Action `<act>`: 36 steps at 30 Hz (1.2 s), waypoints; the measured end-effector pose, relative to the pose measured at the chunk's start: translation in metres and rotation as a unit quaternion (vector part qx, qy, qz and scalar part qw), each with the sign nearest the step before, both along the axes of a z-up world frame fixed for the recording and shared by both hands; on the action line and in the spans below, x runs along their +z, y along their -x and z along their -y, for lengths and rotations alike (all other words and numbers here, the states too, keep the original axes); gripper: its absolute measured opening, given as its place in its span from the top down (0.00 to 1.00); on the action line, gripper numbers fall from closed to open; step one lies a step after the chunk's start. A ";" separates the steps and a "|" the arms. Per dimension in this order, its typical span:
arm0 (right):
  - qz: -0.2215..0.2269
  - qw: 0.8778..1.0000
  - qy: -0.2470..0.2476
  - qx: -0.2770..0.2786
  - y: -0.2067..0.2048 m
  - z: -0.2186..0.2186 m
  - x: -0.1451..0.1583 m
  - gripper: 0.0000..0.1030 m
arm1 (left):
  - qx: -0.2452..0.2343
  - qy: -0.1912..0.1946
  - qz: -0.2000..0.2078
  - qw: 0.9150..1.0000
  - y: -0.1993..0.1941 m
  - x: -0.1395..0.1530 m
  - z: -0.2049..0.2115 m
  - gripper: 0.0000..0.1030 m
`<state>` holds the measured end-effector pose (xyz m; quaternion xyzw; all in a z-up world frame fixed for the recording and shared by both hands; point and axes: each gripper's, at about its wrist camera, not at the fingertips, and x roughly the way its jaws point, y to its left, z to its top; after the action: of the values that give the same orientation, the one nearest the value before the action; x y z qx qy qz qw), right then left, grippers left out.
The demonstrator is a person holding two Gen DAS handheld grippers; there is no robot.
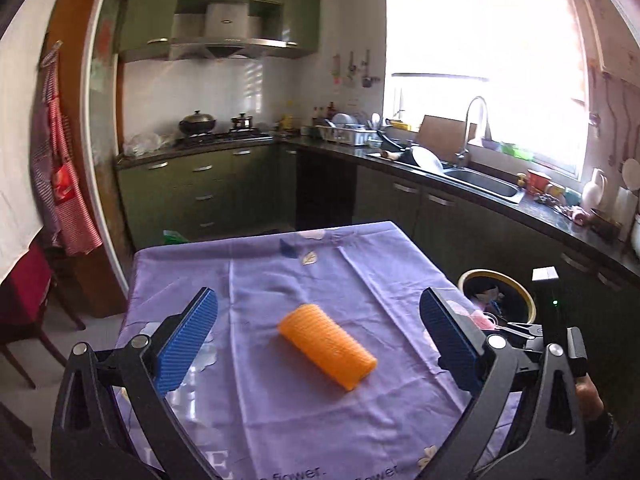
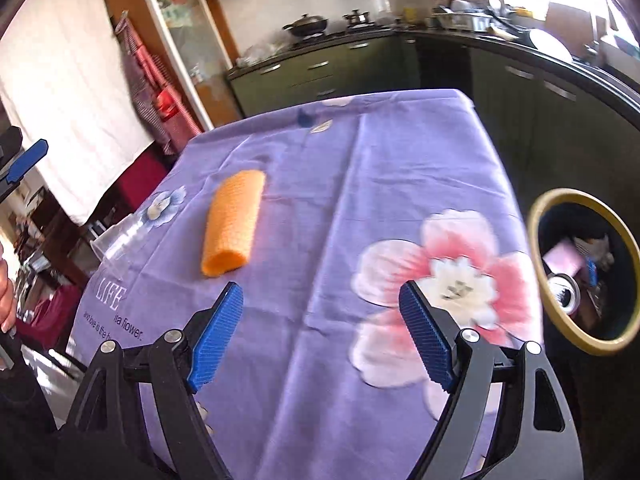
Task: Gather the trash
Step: 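Grasp the orange foam net sleeve with the right gripper, then carry the foam sleeve over the trash bin and open the right gripper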
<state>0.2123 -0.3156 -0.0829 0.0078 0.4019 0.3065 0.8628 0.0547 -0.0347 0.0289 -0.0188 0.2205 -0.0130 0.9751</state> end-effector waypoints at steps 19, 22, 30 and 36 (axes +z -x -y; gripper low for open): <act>-0.019 0.989 0.135 0.062 -0.059 -0.147 -0.038 0.44 | 0.042 0.042 -0.032 0.998 0.016 -0.030 -0.066 0.07; -0.021 0.991 0.119 0.062 -0.059 -0.142 -0.035 0.60 | 0.042 0.048 -0.035 0.997 0.016 -0.033 -0.067 0.07; -0.013 0.997 0.057 0.057 -0.043 -0.110 -0.006 0.87 | 0.035 0.046 -0.037 0.998 0.015 -0.034 -0.061 0.07; 0.000 1.000 0.016 0.014 -0.024 -0.043 0.020 0.87 | 0.020 0.043 -0.037 0.998 0.012 -0.033 -0.051 0.07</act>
<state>0.2359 -0.2728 -0.0631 -0.0119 0.4073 0.3124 0.8582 0.0423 0.0159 -0.0045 -0.0655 0.2552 -0.0026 0.9647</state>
